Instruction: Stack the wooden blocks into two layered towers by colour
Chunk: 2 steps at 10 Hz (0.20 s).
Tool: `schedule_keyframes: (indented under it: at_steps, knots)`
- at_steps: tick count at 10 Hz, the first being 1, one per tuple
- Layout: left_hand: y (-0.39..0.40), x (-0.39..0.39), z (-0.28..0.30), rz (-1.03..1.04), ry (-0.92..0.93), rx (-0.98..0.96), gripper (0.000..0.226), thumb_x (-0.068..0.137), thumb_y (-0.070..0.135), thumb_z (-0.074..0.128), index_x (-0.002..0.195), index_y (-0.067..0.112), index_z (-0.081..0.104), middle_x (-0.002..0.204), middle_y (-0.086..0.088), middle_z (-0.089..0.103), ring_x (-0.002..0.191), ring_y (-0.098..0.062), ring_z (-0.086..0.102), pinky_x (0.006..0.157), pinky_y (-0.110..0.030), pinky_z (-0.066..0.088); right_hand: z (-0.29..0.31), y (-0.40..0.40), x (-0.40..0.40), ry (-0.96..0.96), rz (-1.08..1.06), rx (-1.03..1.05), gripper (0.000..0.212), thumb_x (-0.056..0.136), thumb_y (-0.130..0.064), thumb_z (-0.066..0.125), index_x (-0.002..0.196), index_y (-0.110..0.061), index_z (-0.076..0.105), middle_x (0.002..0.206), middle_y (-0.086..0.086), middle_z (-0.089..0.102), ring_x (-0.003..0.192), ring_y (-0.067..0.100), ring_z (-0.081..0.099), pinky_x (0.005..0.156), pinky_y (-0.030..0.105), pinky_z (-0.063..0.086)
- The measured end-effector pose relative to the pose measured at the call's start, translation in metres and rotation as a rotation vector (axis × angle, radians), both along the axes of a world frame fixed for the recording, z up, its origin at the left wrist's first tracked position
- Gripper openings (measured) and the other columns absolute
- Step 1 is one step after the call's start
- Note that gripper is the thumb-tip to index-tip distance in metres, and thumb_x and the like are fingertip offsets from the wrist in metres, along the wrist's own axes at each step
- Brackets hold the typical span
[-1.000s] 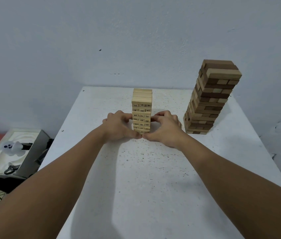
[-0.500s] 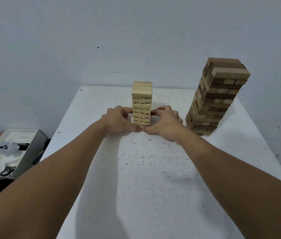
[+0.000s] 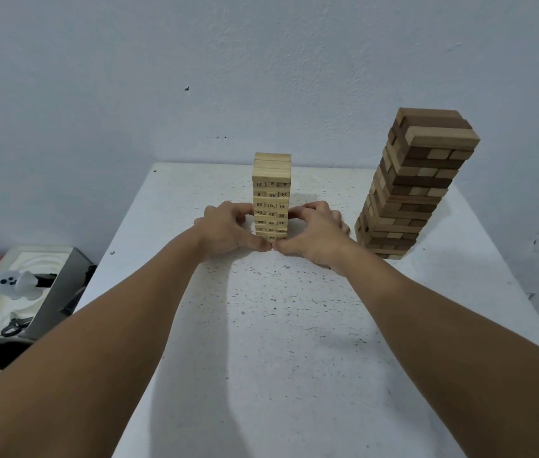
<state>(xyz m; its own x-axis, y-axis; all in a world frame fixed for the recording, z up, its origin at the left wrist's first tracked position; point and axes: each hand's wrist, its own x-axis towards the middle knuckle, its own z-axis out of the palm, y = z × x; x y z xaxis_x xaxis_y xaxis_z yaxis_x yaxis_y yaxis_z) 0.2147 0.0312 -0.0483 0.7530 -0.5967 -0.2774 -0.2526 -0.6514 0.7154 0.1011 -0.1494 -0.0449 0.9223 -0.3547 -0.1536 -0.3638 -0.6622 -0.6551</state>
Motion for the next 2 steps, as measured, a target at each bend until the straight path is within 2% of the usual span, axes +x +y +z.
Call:
schedule_keyframes:
  at_steps: [1, 2]
  knots:
    - [0.0003, 0.0008, -0.0033, 0.008, -0.010, -0.004, 0.089, 0.031, 0.084, 0.085, 0.116, 0.063, 0.065, 0.118, 0.017, 0.070, 0.124, -0.014, 0.057, 0.115, -0.049, 0.036, 0.0004, 0.0015, -0.0006, -0.008, 0.003, 0.006, 0.078, 0.067, -0.066, 0.083, 0.138, -0.050, 0.053, 0.138, -0.017, 0.033, 0.124, 0.012, 0.024, 0.108, 0.030, 0.024]
    - [0.0040, -0.0032, 0.0024, 0.020, -0.024, 0.011, 0.087, 0.038, 0.070, 0.092, 0.120, 0.057, 0.065, 0.121, 0.014, 0.066, 0.126, -0.016, 0.053, 0.116, -0.050, 0.036, 0.0014, 0.0061, -0.0081, -0.032, 0.017, -0.035, 0.088, 0.072, -0.060, 0.082, 0.150, -0.045, 0.042, 0.147, -0.012, 0.034, 0.139, 0.018, 0.024, 0.120, 0.038, 0.024]
